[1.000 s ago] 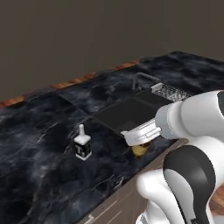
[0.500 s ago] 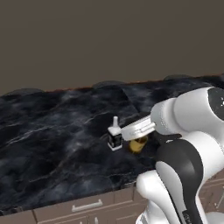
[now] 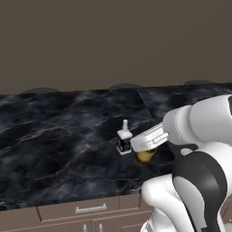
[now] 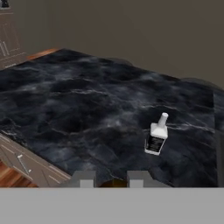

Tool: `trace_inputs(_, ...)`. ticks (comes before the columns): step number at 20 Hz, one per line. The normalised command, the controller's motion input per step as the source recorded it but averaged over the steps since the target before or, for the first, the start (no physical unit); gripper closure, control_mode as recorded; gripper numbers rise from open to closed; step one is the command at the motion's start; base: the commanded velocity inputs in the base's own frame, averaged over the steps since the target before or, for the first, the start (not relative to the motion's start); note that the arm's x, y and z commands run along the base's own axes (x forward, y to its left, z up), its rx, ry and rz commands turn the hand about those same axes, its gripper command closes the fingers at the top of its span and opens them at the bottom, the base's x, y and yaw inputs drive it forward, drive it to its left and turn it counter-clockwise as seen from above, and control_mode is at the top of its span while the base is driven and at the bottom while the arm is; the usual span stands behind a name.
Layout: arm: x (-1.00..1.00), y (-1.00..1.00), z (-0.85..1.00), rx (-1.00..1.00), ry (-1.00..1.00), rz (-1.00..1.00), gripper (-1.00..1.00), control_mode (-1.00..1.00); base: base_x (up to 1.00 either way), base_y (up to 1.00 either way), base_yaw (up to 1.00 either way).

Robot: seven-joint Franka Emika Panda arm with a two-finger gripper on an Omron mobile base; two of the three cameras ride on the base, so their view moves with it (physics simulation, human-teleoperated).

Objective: Move the drinks to the dining counter.

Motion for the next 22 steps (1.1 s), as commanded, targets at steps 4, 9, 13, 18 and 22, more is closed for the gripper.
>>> trace_inputs(4,0.00,0.00,0.00,0.00,0.00,0.00,1.00,1.00,0.92,0.01,0.01)
trace_inputs(9,0.00,0.00,0.00,0.00,0.00,0.00,1.00,1.00,1.00,0.19,0.00)
trace_inputs(13,0.00,0.00,0.00,0.00,0.00,0.00,1.00,1.00,1.00,0.31,-0.02)
trace_inputs(18,0.00,0.00,0.00,0.00,0.00,0.00,1.00,1.00,0.87,0.39,-0.17)
trace_inputs(22,0.19,0.01,-0.09,0.01,0.11,-0.12,1.00,-1.00,0.00,0.00,0.00)
